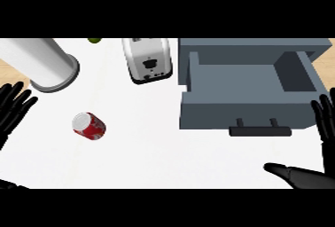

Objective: Pick up the can, place it into the drawer and close the drawer

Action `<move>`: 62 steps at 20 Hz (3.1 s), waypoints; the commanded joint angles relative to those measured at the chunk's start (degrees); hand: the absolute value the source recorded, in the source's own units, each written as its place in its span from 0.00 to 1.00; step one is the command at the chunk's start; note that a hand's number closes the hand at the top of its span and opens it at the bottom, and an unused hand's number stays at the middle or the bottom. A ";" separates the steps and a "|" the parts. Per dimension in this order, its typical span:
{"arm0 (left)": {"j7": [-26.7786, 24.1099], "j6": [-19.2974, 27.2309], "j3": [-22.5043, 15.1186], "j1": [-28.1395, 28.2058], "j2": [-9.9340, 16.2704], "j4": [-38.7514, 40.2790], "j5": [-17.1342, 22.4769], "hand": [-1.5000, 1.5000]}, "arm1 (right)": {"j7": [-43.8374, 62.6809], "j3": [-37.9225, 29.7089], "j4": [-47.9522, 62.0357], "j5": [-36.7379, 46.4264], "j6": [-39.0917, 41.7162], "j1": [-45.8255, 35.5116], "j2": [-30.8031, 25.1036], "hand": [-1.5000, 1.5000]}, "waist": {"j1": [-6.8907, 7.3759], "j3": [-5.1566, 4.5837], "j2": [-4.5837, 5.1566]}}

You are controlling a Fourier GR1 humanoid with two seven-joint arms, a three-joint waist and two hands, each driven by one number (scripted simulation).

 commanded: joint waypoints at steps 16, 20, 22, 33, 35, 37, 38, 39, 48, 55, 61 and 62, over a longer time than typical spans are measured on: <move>12.60 -3.42 11.25 0.88 2.43 2.20 15.58 0.00 | -9.00 -15.20 0.21 -13.70 15.91 14.59 -2.66 0.00 | -0.37 0.03 -0.02; 18.65 -0.21 9.68 1.71 0.86 -1.44 21.01 0.00 | -4.56 -17.08 -3.72 -16.25 16.41 15.43 -3.37 0.00 | -0.24 0.02 -0.07; 17.03 -1.81 11.22 -0.82 1.15 2.49 20.83 0.00 | -4.47 -17.00 -6.79 -16.24 16.81 16.94 -1.38 0.00 | -0.36 -0.01 -0.03; 17.46 2.28 5.82 -7.06 -3.79 7.08 13.87 0.00 | -8.87 -22.80 -2.22 -18.42 24.62 19.37 0.51 0.00 | -0.39 0.00 0.00; 15.79 -0.76 5.11 -6.88 -3.97 11.89 12.44 0.00 | -8.06 -21.62 -6.42 -17.82 24.65 21.26 2.67 0.00 | -0.51 -0.02 0.01; 14.80 -0.15 5.28 -8.35 -4.61 13.23 11.58 0.00 | -4.64 -24.28 -6.93 -20.08 24.79 20.23 0.74 0.00 | -0.44 -0.02 0.01; 12.44 -1.43 4.53 -8.16 -5.26 16.12 8.86 0.00 | -4.32 -26.58 -2.60 -22.84 24.86 16.30 -2.69 0.00 | -0.38 -0.02 0.06; 14.22 0.69 3.91 -7.66 -5.91 12.53 8.79 0.00 | -4.30 -25.80 -3.34 -20.28 25.26 16.50 -1.33 0.00 | -0.22 -0.01 0.02; 0.70 -0.53 0.38 -11.63 -9.93 28.40 -4.36 0.00 | -4.44 -29.52 -1.88 -23.33 28.70 16.45 -0.82 0.00 | -0.45 -0.02 0.08; -10.20 -0.78 2.19 -12.58 -9.45 39.71 -9.73 0.00 | -1.71 -28.88 -4.91 -21.57 28.74 16.86 2.21 0.00 | -0.42 -0.04 0.10; -15.35 1.07 2.31 -12.28 -10.14 44.67 -12.35 0.00 | -1.06 -31.20 -6.62 -22.79 30.95 17.73 2.51 0.00 | -0.37 -0.03 0.03; -18.45 -2.62 4.13 -15.05 -6.92 52.01 -12.00 0.00 | -0.95 -31.91 -4.08 -22.98 29.87 14.57 0.61 0.00 | -0.42 -0.04 0.11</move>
